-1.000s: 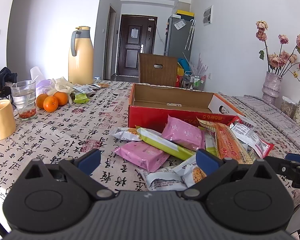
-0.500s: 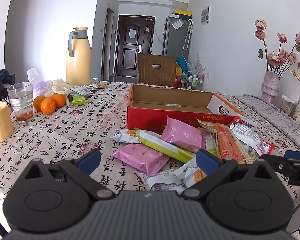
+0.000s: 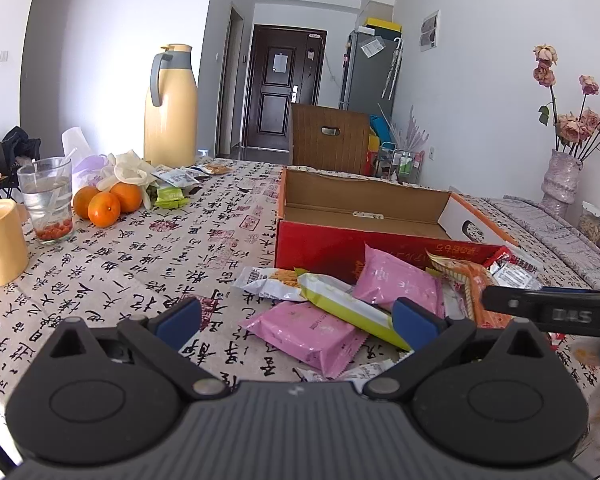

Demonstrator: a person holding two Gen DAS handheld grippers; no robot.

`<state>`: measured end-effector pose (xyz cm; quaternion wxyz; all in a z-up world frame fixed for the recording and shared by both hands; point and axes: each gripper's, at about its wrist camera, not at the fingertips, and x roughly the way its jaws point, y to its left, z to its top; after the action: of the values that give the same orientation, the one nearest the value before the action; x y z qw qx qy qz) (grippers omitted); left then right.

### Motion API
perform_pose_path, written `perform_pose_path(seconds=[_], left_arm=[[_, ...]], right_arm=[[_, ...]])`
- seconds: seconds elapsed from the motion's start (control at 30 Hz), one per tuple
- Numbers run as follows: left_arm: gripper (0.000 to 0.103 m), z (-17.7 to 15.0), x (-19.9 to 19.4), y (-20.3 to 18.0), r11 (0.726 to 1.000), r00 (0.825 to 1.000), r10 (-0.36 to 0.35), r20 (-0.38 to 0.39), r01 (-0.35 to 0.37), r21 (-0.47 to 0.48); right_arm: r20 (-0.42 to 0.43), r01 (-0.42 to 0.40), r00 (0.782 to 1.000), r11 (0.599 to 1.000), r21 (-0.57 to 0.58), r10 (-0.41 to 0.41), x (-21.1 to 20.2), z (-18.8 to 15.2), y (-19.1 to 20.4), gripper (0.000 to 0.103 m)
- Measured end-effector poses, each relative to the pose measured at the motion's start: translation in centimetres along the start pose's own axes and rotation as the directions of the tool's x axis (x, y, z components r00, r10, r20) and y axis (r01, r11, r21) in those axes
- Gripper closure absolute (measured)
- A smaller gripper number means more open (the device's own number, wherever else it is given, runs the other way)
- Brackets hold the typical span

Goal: Organize snacks
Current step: 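Grasp the orange-red wafer pack with the right gripper while the left gripper grasps the round biscuit pack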

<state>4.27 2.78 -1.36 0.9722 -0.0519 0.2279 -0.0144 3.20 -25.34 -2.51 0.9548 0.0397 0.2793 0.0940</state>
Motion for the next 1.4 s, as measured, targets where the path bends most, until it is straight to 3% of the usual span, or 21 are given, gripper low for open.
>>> perform_pose_path(seconds=[0.13, 0.53, 0.77, 0.8, 0.93, 1.07, 1.1, 1.13, 1.2, 1.4], left_arm=[[0.000, -0.1, 0.7, 0.5, 1.000, 1.000, -0.006, -0.013, 0.006, -0.005], [0.000, -0.5, 2.3, 1.3, 0.999, 0.999, -0.027, -0.042, 0.025, -0.030], [0.000, -0.6, 2.2, 1.5, 0.999, 0.999, -0.021, -0.049, 0.019, -0.039], [0.000, -0.6, 2.2, 1.5, 0.999, 0.999, -0.019, -0.049, 0.017, -0.040], [0.000, -0.5, 2.0, 1.4, 0.999, 0.999, -0.019, -0.047, 0.017, -0.040], [0.000, -0.5, 1.8, 1.2, 0.999, 0.999, -0.017, -0.043, 0.015, -0.038], [0.000, -0.5, 1.7, 1.3, 0.999, 0.999, -0.016, -0.043, 0.014, -0.038], [0.000, -0.5, 1.7, 1.2, 0.999, 0.999, -0.015, -0.043, 0.013, -0.039], [0.000, -0.5, 1.7, 1.3, 0.999, 0.999, -0.014, -0.042, 0.012, -0.043], [0.000, -0.6, 1.5, 1.7, 0.998, 0.999, -0.019, -0.038, 0.017, -0.058]], right_arm=[[-0.047, 0.019, 0.999, 1.000, -0.006, -0.019, 2.4, -0.1, 0.4, 0.027], [-0.041, 0.035, 0.998, 0.999, -0.016, -0.036, 3.4, -0.6, 0.8, 0.028], [-0.034, -0.010, 0.999, 1.000, -0.017, 0.009, 2.9, -0.7, 0.8, 0.045], [-0.035, -0.036, 0.999, 0.999, -0.010, 0.036, 2.7, -0.6, 0.7, 0.059], [-0.025, -0.050, 0.998, 0.999, 0.008, 0.051, 2.2, -0.4, 0.4, 0.078], [-0.016, -0.044, 0.999, 0.998, 0.034, 0.045, 1.8, -0.2, 0.0, 0.074], [-0.009, -0.035, 0.999, 0.999, 0.038, 0.036, 1.6, 0.0, -0.1, 0.064], [-0.003, -0.022, 1.000, 0.999, 0.035, 0.022, 1.6, 0.3, -0.2, 0.046], [0.002, 0.000, 1.000, 1.000, 0.012, 0.000, 1.8, 1.1, -0.3, 0.031], [-0.162, 0.011, 0.987, 1.000, 0.022, -0.007, 5.4, 2.5, -1.5, 0.036]])
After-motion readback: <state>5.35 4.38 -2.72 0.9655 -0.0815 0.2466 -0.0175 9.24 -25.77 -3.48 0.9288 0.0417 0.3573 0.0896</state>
